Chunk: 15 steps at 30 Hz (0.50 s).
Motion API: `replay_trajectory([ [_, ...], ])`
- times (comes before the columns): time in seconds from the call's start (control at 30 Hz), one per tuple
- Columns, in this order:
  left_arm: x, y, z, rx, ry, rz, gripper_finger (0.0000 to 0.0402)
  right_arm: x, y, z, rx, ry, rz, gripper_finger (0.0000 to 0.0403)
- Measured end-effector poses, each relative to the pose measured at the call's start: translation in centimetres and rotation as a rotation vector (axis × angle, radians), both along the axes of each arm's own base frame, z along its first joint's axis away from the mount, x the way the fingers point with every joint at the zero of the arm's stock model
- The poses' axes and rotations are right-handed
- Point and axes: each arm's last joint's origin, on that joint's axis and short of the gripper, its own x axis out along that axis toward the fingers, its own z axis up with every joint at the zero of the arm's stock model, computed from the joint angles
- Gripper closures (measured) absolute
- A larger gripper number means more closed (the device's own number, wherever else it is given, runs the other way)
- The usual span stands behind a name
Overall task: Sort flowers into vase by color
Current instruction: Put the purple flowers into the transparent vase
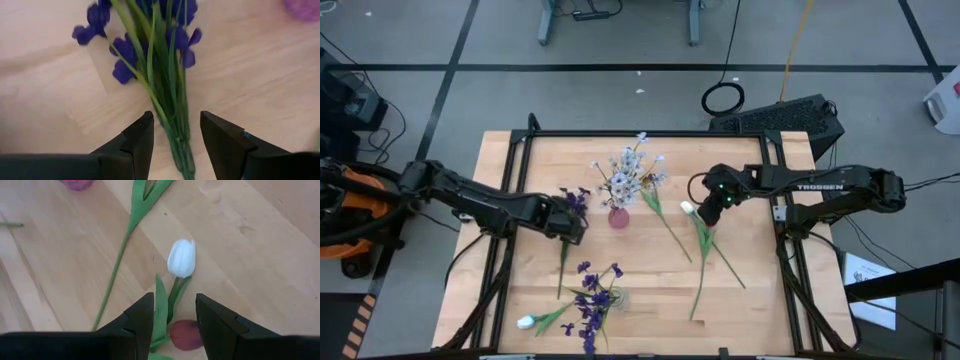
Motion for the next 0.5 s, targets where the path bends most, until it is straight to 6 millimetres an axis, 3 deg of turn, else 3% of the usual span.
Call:
replay_trajectory([
  [0.5,1.7,-0.6,-3.7,0.017,0.17,-0.2,0.0246,0.2,1.2,0.0,0.1,-0.006,-0.114,0.0267],
])
